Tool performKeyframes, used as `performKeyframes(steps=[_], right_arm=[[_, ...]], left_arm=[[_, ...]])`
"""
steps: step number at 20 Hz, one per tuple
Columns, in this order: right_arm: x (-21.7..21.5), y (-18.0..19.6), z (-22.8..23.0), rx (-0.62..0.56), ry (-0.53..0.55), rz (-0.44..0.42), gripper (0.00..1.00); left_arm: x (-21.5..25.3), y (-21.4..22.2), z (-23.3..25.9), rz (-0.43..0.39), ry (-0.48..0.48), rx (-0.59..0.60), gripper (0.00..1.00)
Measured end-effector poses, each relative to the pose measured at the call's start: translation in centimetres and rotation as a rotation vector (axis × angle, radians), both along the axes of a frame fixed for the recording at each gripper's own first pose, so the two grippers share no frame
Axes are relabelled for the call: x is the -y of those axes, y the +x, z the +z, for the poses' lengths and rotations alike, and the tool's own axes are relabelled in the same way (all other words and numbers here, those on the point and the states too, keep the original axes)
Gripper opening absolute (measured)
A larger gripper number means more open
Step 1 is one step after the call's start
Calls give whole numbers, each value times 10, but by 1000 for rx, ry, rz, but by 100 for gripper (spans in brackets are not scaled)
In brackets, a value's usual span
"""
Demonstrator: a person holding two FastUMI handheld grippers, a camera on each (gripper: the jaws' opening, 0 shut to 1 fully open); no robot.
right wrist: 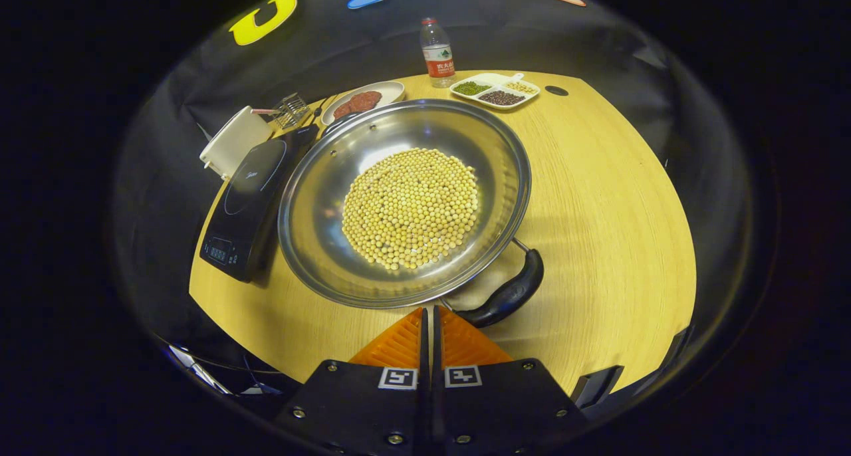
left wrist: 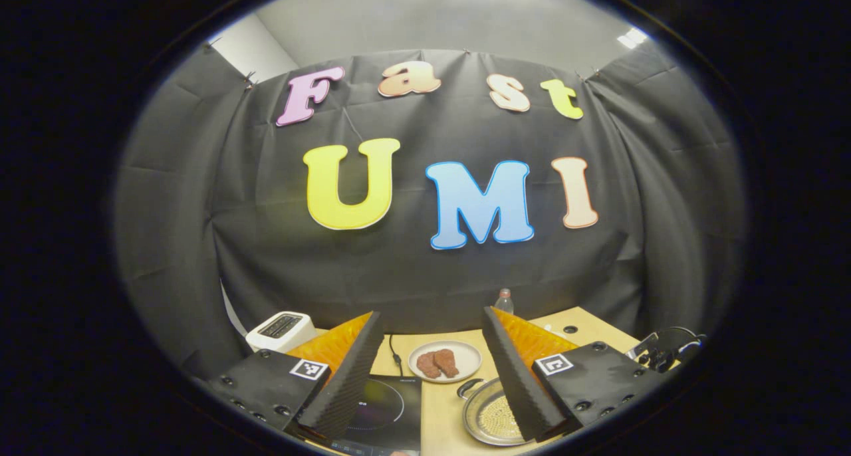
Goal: First push the handle of the pot to place it horizontally, then grasp the pot with both hands and set it on the induction cooktop.
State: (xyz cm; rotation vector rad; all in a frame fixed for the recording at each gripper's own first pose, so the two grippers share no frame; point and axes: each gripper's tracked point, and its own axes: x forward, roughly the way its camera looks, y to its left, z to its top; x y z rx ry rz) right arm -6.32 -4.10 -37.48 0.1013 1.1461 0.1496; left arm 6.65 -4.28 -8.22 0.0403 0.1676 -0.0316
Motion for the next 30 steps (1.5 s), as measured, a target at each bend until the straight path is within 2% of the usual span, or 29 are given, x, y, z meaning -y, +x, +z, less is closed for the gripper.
performKeyframes(steps=[3,4,5,8,9,10,12,18,23,29,30], right_arm=[[15,8,-2,-1,-35,-29,1],[20,11,-1,-4,-49,-37,1],[25,13,-3,-5,-61,-45,1],[37,21,-5,-6,-86,-64,1],[41,24,-5,-5,-95,-67,1],[45,27,-5,-2,-110,-67,1],[55,33,-6,8,-151,-62,1],[78,56,-7,25,-190,-91,1],[96,75,-9,40,-239,-73,1],[112,95,-12,54,-266,-79,1],[113,99,-14,60,-265,-83,1]], left_arm=[[0,0,-5,-7,-1,-8,97],[-1,0,-5,-8,2,-10,91],[-2,0,-5,-7,5,-10,97],[-6,2,-7,-4,4,-14,97],[-7,2,-8,-2,3,-17,91],[-7,3,-9,-2,1,-21,97],[-6,4,-11,-4,4,-27,100],[2,6,-13,-20,21,-31,98],[7,11,-17,-26,32,-38,97],[8,13,-25,-26,30,-56,97],[8,14,-26,-26,33,-58,100]])
